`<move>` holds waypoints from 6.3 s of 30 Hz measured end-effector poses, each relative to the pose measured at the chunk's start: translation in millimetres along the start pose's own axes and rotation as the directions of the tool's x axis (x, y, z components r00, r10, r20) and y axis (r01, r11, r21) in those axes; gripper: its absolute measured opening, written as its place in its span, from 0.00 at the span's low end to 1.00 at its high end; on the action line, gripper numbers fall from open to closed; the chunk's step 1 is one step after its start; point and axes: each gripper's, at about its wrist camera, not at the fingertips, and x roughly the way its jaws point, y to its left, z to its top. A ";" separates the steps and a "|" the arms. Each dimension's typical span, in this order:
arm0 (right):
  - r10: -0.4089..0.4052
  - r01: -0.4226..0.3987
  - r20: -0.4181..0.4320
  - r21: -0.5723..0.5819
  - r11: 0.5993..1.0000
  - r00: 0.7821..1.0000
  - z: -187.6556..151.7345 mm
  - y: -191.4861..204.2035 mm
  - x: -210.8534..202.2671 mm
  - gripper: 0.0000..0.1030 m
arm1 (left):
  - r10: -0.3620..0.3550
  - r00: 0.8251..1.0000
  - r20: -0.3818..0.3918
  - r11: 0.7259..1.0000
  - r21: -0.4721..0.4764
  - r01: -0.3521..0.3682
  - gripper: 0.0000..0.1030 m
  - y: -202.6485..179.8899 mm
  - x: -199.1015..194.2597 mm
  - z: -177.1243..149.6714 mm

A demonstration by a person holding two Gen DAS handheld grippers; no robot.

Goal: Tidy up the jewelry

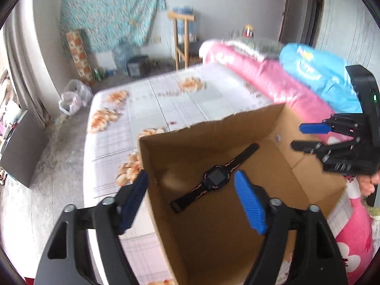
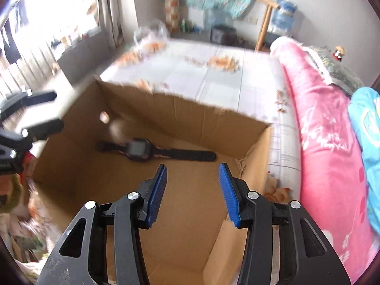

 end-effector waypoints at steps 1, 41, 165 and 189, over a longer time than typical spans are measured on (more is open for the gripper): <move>0.013 -0.013 0.032 0.014 1.000 0.999 -2.9 -1.8 -14.7 0.43 | -0.011 1.000 0.027 1.000 -0.004 0.012 0.79 2.0 -16.2 -10.2; -0.283 0.267 0.148 0.119 0.956 0.948 -186.7 105.4 -34.3 0.92 | 0.060 0.971 -0.232 0.995 -0.061 -0.076 0.96 -45.9 22.6 -215.3; 0.206 -0.203 -0.014 0.107 0.973 0.978 -172.0 132.1 52.3 0.08 | 0.011 0.981 -0.192 0.995 -0.091 -0.029 0.24 -67.7 5.2 -209.4; 0.175 -0.173 -0.014 0.083 0.981 0.984 -169.7 147.7 50.3 0.09 | -0.023 0.989 -0.148 1.000 0.014 0.025 0.25 -67.4 5.0 -215.4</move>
